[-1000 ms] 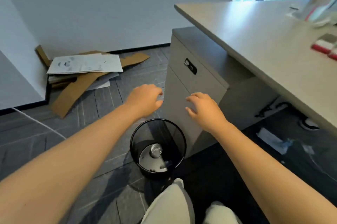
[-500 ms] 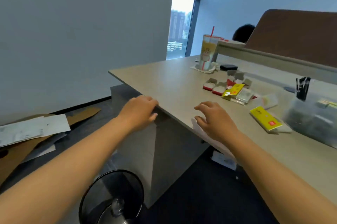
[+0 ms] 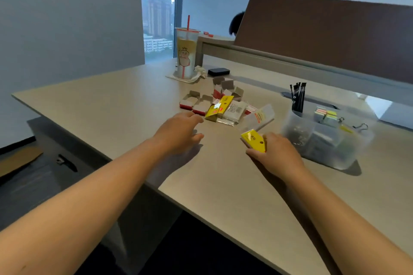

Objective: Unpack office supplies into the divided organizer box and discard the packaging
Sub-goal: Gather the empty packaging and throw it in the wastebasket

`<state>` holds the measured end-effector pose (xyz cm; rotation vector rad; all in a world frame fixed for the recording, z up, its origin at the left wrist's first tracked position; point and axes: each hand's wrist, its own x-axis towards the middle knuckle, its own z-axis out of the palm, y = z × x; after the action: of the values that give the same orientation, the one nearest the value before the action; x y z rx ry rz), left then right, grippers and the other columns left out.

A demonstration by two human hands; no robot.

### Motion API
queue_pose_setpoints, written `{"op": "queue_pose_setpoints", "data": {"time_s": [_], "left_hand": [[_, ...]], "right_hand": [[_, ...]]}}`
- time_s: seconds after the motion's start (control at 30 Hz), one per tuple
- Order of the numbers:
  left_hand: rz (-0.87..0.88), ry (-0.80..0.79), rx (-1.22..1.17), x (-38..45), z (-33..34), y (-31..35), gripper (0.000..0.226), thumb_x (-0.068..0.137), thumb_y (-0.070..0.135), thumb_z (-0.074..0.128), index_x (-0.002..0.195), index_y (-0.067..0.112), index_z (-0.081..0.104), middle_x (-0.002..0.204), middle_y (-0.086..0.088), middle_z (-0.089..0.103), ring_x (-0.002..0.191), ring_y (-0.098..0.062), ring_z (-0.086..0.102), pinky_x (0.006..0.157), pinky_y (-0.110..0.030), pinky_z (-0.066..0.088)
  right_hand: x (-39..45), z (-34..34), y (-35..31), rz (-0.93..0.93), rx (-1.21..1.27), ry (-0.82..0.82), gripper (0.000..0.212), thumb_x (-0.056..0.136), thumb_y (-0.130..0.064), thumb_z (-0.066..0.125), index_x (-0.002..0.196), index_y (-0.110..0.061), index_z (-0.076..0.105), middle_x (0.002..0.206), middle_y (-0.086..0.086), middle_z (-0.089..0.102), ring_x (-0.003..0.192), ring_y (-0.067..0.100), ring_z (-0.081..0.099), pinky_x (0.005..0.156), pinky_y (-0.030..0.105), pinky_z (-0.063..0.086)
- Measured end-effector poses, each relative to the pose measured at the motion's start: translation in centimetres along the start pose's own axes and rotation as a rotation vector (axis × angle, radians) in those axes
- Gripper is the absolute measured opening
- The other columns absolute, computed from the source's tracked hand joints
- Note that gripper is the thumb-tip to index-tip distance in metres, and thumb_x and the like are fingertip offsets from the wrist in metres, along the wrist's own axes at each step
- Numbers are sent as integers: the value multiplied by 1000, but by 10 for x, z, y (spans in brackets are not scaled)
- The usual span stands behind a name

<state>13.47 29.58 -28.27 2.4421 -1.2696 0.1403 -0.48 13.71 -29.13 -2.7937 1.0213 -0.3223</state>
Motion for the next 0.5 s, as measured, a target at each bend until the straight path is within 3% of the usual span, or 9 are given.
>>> {"op": "queue_pose_setpoints", "data": {"time_s": [0.13, 0.23, 0.33, 0.5], "left_hand": [[4, -44, -8, 22, 11, 18, 46, 87, 32, 52, 129, 17, 43, 138, -5, 43, 119, -23, 47, 98, -36, 43], [11, -55, -22, 36, 17, 30, 47, 86, 32, 53, 130, 17, 42, 138, -6, 43, 121, -23, 45, 99, -35, 41], [23, -73, -58, 49, 24, 45, 50, 87, 31, 53, 133, 17, 38, 141, -7, 41, 126, -23, 41, 102, -37, 38], [25, -50, -145, 67, 35, 65, 56, 85, 31, 56, 135, 17, 35, 143, -7, 38, 130, -23, 37, 101, -37, 38]], "right_hand": [[-6, -6, 8, -82, -15, -2, 42, 84, -43, 51, 114, -13, 48, 111, 9, 61, 97, 29, 56, 74, 37, 44], [-9, -14, 15, -164, -34, 64, 34, 89, -42, 40, 103, -14, 53, 101, 6, 62, 87, 24, 56, 66, 33, 41], [-14, -18, 26, -244, -95, 135, 31, 92, -31, 34, 100, -10, 55, 101, 8, 58, 91, 25, 54, 63, 30, 35], [-20, -18, 44, -320, -125, 112, 25, 89, -23, 42, 112, -15, 49, 111, 5, 61, 96, 21, 58, 69, 26, 39]]}}
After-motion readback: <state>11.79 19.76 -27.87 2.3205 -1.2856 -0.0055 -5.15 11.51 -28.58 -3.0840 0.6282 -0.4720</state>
